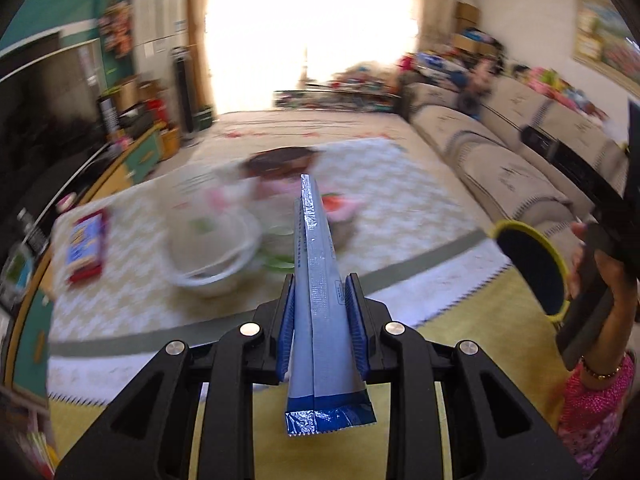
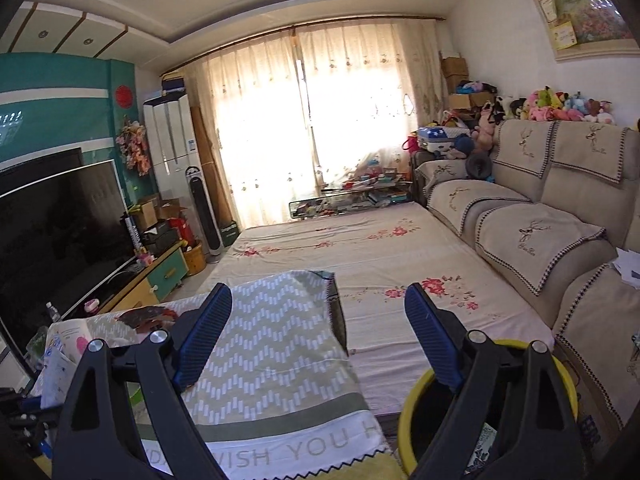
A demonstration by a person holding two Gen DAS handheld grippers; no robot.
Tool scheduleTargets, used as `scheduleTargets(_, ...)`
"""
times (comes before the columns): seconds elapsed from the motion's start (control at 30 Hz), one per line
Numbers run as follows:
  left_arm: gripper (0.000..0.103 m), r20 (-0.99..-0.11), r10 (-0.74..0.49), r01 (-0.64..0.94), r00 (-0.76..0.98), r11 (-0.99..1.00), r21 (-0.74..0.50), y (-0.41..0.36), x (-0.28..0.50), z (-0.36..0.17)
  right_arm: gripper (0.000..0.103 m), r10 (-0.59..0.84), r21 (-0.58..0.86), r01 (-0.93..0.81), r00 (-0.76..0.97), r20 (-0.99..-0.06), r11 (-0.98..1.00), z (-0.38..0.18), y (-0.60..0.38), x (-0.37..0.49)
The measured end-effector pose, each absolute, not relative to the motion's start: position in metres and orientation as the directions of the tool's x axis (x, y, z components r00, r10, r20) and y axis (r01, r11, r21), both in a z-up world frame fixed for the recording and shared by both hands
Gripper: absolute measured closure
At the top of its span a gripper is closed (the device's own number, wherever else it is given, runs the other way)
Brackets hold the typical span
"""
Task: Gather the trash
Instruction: 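Carry the wrapper over the yellow-rimmed bin and open the left gripper, then move the empty left gripper back over the table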
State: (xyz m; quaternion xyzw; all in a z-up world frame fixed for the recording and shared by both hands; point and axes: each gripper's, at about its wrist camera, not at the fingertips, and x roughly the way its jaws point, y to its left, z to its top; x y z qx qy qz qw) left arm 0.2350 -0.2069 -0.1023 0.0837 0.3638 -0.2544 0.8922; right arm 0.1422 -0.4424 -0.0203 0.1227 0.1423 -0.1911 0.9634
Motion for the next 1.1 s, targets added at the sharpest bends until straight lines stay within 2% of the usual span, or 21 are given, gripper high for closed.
scheduleTargets(0.2, 0.078, -0.721, -0.502, 0.728, 0.478, 0.686, 0.005, -0.317, 0.224, -0.105, 0.019, -0.433, 0.218, 0.501, 0.852, -0.295, 0.838, -0.010, -0.491, 0.093)
scheduleTargets(0.37, 0.078, -0.774, -0.549, 0.844, 0.315, 0.535, -0.037, -0.405, 0.215, -0.117, 0.018, -0.536, 0.216, 0.595, 0.798, -0.275, 0.774, -0.004, -0.527, 0.041)
scheduleTargets(0.57, 0.078, -0.813, -0.560, 0.907, 0.157, 0.408, -0.106, -0.494, 0.195, -0.137, 0.018, -0.627, 0.236, 0.671, 0.741, -0.240, 0.703, 0.008, -0.562, -0.013)
scheduleTargets(0.77, 0.076, -0.859, -0.504, 0.911, 0.086, 0.390, -0.137, -0.558, 0.194, -0.173, 0.016, -0.683, 0.245, 0.715, 0.699, -0.215, 0.655, 0.018, -0.581, -0.054)
scheduleTargets(0.8, 0.071, -0.867, -0.491, 0.912, 0.087, 0.390, -0.130, -0.566, 0.193, -0.179, 0.016, -0.687, 0.245, 0.718, 0.695, -0.212, 0.651, 0.018, -0.582, -0.058)
scheduleTargets(0.9, 0.035, -0.878, -0.470, 0.902, 0.090, 0.412, -0.128, -0.580, 0.196, -0.193, 0.016, -0.689, 0.246, 0.720, 0.694, -0.211, 0.649, 0.022, -0.583, -0.062)
scheduleTargets(1.0, 0.035, -0.854, -0.508, 0.888, 0.112, 0.438, -0.144, -0.568, 0.201, -0.185, 0.015, -0.684, 0.245, 0.714, 0.699, -0.209, 0.656, 0.022, -0.581, -0.060)
scheduleTargets(1.1, 0.035, -0.769, -0.606, 0.868, 0.206, 0.476, -0.142, -0.526, 0.205, -0.154, 0.015, -0.659, 0.253, 0.693, 0.721, -0.215, 0.675, 0.023, -0.578, -0.048)
